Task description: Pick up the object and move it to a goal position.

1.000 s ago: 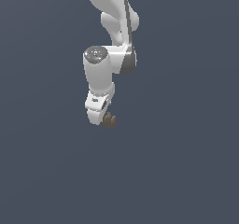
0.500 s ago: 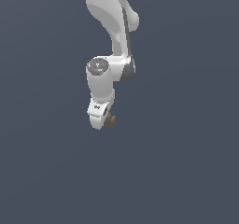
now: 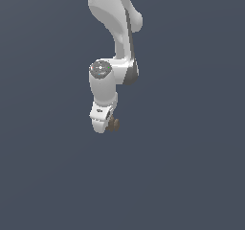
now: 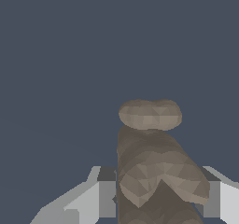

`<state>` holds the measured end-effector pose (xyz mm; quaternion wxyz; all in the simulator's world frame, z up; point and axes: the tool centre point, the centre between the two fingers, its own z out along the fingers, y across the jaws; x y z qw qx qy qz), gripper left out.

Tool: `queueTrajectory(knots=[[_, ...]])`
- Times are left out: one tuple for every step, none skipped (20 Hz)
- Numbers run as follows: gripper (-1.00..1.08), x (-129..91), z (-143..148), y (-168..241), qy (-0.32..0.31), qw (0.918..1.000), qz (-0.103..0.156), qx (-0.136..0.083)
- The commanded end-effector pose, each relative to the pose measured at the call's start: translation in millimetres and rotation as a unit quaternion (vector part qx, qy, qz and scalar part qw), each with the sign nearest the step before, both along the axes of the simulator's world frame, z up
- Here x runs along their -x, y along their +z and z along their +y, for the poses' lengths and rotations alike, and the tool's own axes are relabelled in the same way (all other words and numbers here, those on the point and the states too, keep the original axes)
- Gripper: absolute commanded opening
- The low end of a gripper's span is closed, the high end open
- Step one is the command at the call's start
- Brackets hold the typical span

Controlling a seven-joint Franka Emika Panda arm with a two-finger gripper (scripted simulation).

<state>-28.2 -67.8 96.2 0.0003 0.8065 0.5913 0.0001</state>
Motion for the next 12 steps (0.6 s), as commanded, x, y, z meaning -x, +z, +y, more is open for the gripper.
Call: queueTrajectory(knots=[[-1.00,0,0,0,0.000,1.0000,0.000,0.000],[-1.00,0,0,0,0.000,1.0000,0.000,0.000],[-1.00,0,0,0,0.000,1.0000,0.000,0.000],[-1.00,0,0,0,0.000,1.0000,0.000,0.000],[-1.00,-1,0,1,0.000,1.0000,0.000,0.000],[-1.00,-1,0,2,0.000,1.0000,0.000,0.000],[-1.00,-2,-1,3,0.000,1.0000,0.000,0.000],[-1.00,-4,-1,5,0.000,1.0000,0.000,0.000],[-1.00,-5,-2,8,0.000,1.0000,0.000,0.000],[-1.00,-7,-2,10,0.000,1.0000,0.000,0.000],[-1.00,-9,-3,14,0.000,1.0000,0.000,0.000],[-1.00,-11,-4,17,0.000,1.0000,0.000,0.000]])
